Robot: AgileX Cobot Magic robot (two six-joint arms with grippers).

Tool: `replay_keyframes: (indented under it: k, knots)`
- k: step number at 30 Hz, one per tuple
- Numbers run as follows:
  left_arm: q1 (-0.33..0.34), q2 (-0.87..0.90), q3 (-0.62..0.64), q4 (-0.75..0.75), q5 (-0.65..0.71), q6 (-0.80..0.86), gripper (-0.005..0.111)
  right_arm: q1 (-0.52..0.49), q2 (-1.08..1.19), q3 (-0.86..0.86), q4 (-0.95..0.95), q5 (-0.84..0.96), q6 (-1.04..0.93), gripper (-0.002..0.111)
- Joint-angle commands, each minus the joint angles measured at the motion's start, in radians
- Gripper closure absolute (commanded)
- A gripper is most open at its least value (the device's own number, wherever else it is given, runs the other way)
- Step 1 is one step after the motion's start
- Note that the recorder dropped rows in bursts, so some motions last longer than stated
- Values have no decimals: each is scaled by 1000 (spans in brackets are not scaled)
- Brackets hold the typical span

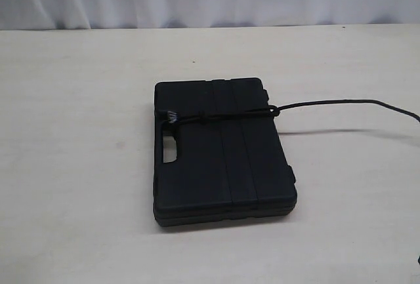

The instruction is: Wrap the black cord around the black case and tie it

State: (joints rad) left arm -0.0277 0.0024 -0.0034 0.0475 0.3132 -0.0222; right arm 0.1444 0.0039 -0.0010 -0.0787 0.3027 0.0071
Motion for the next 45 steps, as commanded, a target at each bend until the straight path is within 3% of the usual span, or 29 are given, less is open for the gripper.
replay_keyframes:
  k: [1, 45]
  knots:
    - [-8, -2, 3, -8, -8, -1, 107, -3, -4, 1, -12, 17, 1, 104]
    - [-8, -2, 3, -4, -8, -1, 107, -3, -4, 1, -12, 46, 8, 104]
